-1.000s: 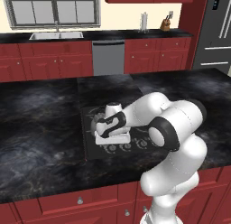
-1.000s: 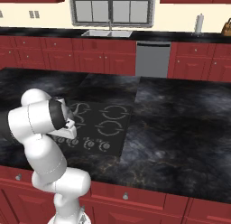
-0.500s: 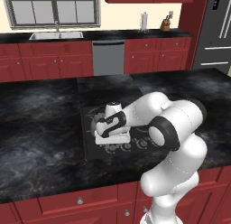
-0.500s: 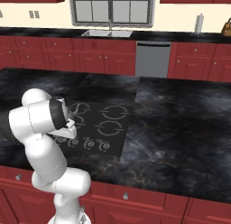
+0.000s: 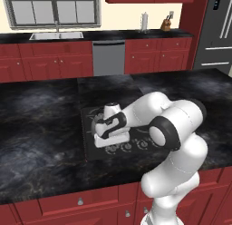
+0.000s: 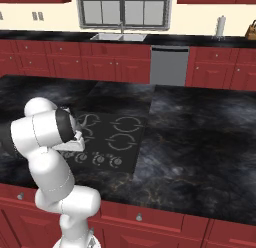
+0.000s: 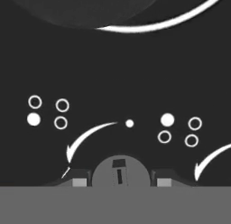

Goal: Turn on the front left burner of the stove.

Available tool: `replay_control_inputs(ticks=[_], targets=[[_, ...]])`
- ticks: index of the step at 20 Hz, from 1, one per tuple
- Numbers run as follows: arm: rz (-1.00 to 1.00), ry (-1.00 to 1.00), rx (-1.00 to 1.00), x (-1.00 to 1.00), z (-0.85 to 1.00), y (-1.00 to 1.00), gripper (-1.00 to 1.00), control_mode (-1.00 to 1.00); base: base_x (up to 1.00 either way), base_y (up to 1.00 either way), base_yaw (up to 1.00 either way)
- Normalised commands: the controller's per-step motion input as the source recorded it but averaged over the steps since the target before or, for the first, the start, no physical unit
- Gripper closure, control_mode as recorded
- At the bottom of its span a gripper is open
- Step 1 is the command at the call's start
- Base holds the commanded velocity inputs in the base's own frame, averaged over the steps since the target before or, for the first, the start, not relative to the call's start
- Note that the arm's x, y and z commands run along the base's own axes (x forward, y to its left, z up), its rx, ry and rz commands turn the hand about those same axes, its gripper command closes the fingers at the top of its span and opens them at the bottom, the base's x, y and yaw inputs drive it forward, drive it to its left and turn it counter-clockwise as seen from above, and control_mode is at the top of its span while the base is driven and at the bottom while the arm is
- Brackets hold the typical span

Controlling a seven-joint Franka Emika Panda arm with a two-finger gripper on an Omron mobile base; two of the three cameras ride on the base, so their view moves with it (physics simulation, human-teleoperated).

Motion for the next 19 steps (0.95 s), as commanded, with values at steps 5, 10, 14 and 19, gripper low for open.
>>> replay_control_inputs(ticks=[5, 10, 14, 19], targets=[[0.53, -0.01, 0.01, 0.00, -0.28, 0.00, 1.00, -1.00, 0.00, 0.00, 0.00], [0.56, -0.17, 0.05, 0.00, -0.28, 0.00, 1.00, -1.00, 0.00, 0.00, 0.00], [0.33, -0.09, 0.05, -0.14, -0.16, 0.00, 1.00, -1.00, 0.00, 0.00, 0.00], [0.10, -0.01, 0.00, -0.16, -0.11, 0.00, 1.00, -1.00, 0.00, 0.00, 0.00]])
